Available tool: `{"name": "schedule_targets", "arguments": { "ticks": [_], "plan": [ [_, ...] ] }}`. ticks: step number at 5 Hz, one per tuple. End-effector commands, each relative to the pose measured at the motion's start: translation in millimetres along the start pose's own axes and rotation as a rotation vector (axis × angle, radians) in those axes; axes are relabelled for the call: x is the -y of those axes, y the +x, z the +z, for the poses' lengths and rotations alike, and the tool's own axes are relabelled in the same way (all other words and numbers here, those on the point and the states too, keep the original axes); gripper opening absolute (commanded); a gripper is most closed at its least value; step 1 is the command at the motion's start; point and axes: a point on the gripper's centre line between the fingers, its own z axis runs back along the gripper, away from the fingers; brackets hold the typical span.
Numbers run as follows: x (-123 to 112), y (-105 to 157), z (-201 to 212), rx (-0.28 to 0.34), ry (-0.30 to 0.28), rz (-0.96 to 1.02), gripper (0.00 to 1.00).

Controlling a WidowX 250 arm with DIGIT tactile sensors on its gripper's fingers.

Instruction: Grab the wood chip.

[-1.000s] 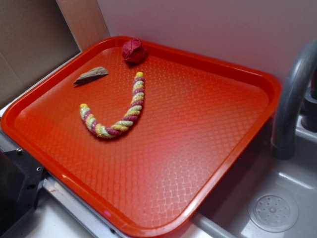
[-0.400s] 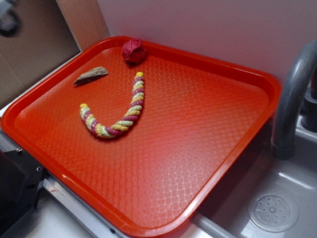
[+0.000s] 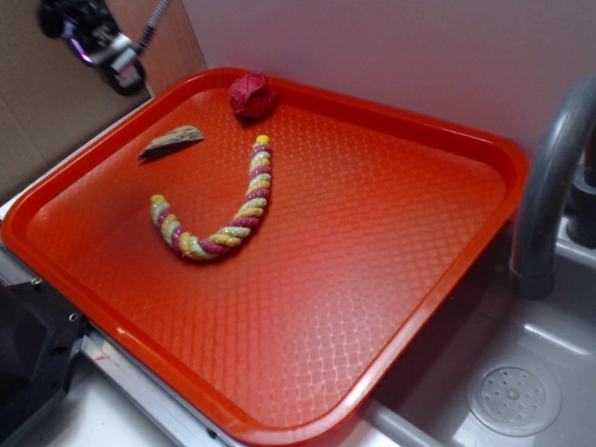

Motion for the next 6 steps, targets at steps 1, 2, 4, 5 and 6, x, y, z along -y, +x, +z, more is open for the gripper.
{"name": "schedule_targets", "arguments": {
  "ticks": [1, 2, 4, 5, 6],
  "plan": [
    [-30.8, 0.7, -35.4, -0.01, 0.023, -0.08, 1.0],
    [-51.1, 8.7, -65.2, -0.036, 0.01, -0.046, 1.0],
    [-55.2, 23.1, -95.0, 0.007, 0.099, -0.113, 1.0],
    [-59.2, 21.6, -98.7, 0.011, 0.11, -0.091, 1.0],
    [-61.8, 21.2, -110.6, -0.024, 0.136, -0.083, 1.0]
  ]
}}
